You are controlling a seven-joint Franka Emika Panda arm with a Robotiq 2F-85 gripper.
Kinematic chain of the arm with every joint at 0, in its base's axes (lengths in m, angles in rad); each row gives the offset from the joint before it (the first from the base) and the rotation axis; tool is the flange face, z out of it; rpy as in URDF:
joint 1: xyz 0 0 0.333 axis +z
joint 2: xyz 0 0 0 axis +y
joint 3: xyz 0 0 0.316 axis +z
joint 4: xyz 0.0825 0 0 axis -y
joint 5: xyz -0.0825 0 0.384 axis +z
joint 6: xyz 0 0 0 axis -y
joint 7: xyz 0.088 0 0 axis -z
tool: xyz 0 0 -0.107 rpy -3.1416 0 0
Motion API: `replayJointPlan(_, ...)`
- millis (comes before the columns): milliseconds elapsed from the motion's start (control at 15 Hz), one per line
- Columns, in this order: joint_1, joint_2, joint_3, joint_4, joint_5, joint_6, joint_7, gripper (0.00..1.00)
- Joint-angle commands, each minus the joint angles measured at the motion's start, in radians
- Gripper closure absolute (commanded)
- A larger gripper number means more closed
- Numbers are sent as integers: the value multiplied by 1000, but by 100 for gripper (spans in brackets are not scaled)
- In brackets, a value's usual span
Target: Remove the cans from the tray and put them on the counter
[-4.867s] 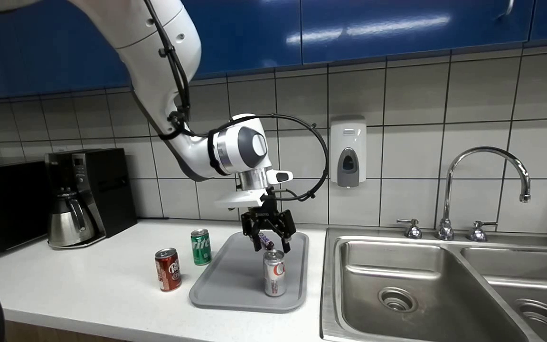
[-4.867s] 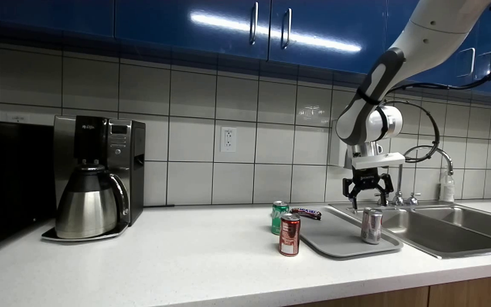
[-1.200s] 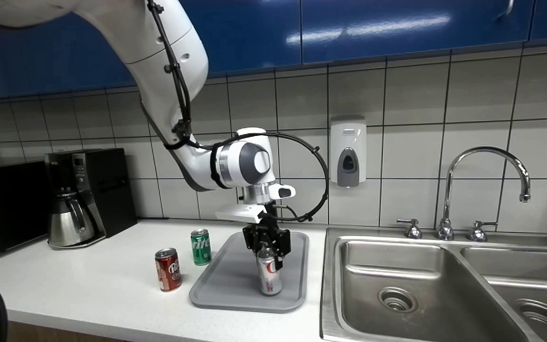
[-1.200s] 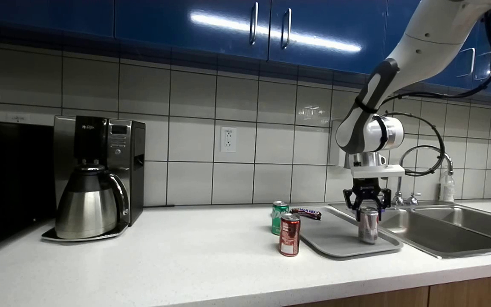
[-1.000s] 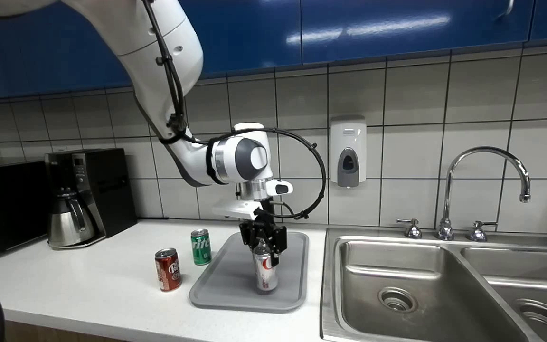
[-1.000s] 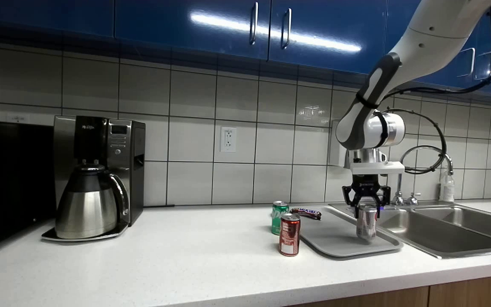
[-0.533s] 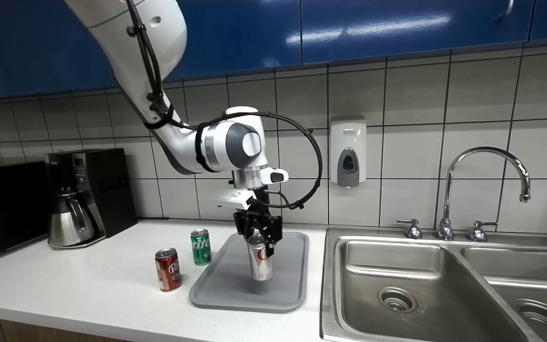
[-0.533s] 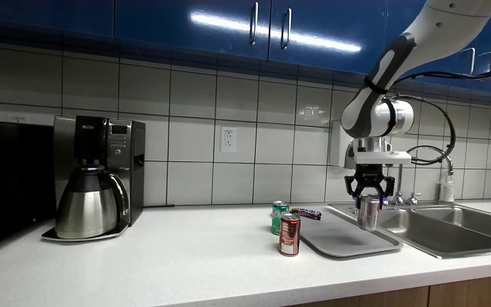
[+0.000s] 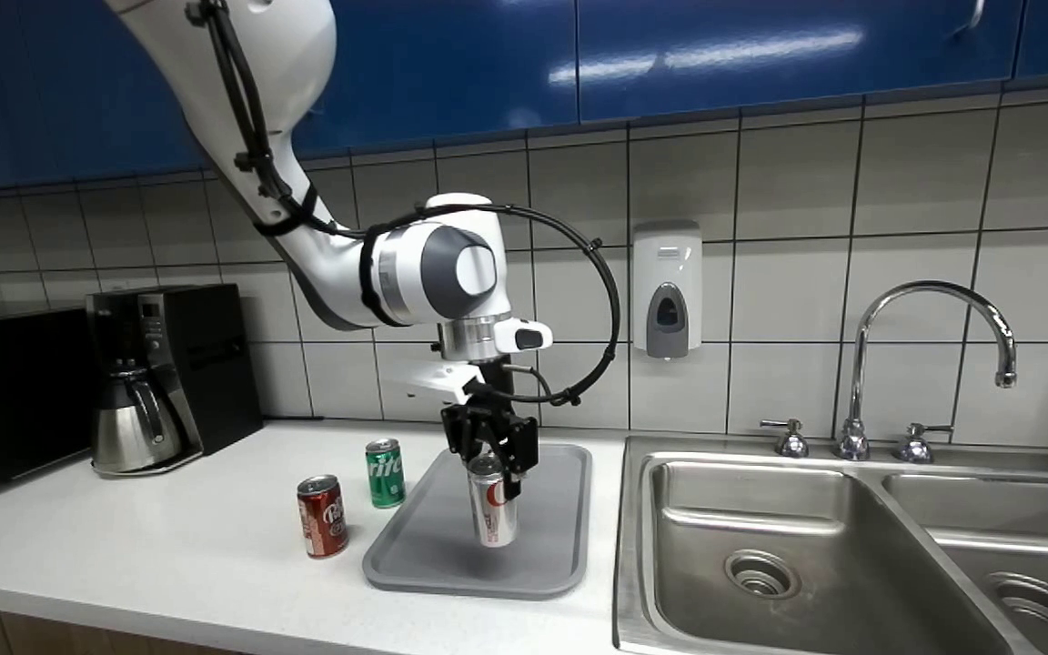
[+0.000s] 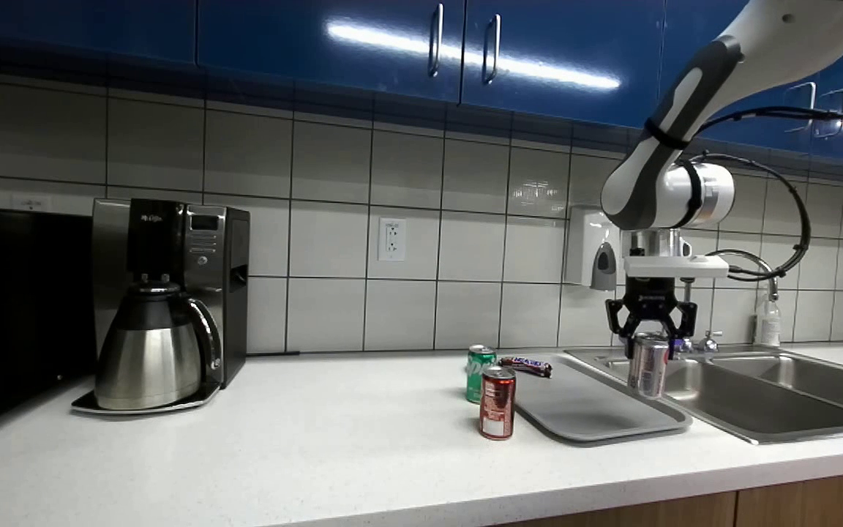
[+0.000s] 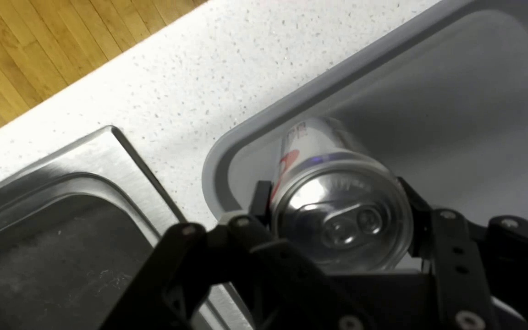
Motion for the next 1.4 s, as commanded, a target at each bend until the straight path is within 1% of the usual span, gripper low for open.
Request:
replayJointPlan(0,-29,-72,-1,-59,-10,-20,-25,61)
replayJointPlan(800,-75,-143,-19,-156,-65,-32,-20,61)
replayJointPlan(1333,-102,-145,-26,-194,-91,-33,-16,61)
